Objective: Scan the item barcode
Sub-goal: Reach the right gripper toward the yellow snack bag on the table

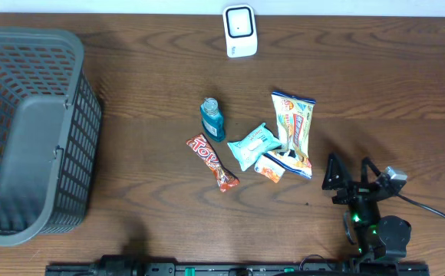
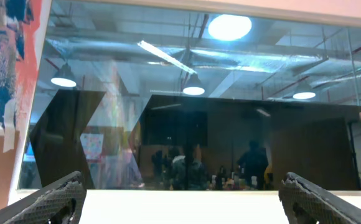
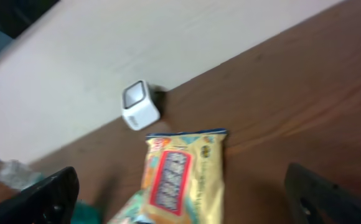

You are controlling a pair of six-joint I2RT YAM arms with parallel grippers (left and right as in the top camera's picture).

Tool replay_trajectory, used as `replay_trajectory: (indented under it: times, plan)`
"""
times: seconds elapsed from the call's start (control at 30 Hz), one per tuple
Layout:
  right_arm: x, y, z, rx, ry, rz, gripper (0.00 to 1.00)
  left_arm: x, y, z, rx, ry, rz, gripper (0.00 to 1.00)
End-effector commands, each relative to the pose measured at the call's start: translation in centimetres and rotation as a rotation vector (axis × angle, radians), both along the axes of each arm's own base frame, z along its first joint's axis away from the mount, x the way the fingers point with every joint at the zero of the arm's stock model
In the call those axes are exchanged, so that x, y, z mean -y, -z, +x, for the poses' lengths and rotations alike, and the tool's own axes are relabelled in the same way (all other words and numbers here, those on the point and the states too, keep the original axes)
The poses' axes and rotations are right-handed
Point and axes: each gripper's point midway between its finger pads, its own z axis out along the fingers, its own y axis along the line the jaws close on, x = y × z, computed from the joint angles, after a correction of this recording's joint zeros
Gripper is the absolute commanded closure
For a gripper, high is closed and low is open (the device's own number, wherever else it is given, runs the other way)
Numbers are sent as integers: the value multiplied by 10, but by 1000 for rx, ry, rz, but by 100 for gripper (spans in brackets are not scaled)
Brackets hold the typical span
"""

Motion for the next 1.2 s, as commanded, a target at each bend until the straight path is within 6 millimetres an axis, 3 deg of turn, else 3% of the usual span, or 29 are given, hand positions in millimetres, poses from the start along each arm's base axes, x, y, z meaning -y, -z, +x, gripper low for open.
replay_trajectory:
  times: [0.0, 0.13, 0.2, 0.3, 0.37, 0.5, 0.57, 0.7, 0.73, 0.77, 0.87, 0.97, 1.17]
  plan:
    - [-12, 1, -2, -29, -56, 163, 1, -1, 5, 9, -16, -17, 7, 2]
    - [-15, -5, -2, -22, -65, 272, 4, -1, 11, 19, -41, -17, 7, 2]
    - [-18, -16, -2, 20, -89, 267, 64, -1, 14, 23, -51, -17, 7, 2]
    - [-24, -31, -4, 79, -135, 261, 91, -1, 17, 28, -64, -17, 8, 2]
    - [-31, -39, -7, 106, -181, 257, 95, -1, 19, 31, -72, -17, 8, 2]
    - [-60, -74, -25, 265, -376, 142, 99, -1, 22, 35, -83, -17, 8, 2]
    - [-61, -87, -29, 312, -387, 125, 98, -1, 23, 37, -87, -17, 8, 2]
    - [-60, -97, -29, 314, -367, 16, 85, -1, 24, 38, -89, -17, 8, 2]
    - [-58, -98, -26, 294, -353, -14, 20, -1, 24, 38, -90, -17, 8, 2]
    - [-57, -99, -23, 274, -340, -45, 1, -1, 24, 38, -90, -17, 8, 2]
    - [-54, -113, -11, 225, -324, -135, 1, -1, 24, 38, -90, -17, 8, 2]
    - [-45, -120, 13, 93, -279, -115, 1, -1, 24, 38, -90, -17, 8, 2]
    - [-39, -97, 76, -385, -268, -93, 1, -1, 24, 38, -90, -17, 8, 2]
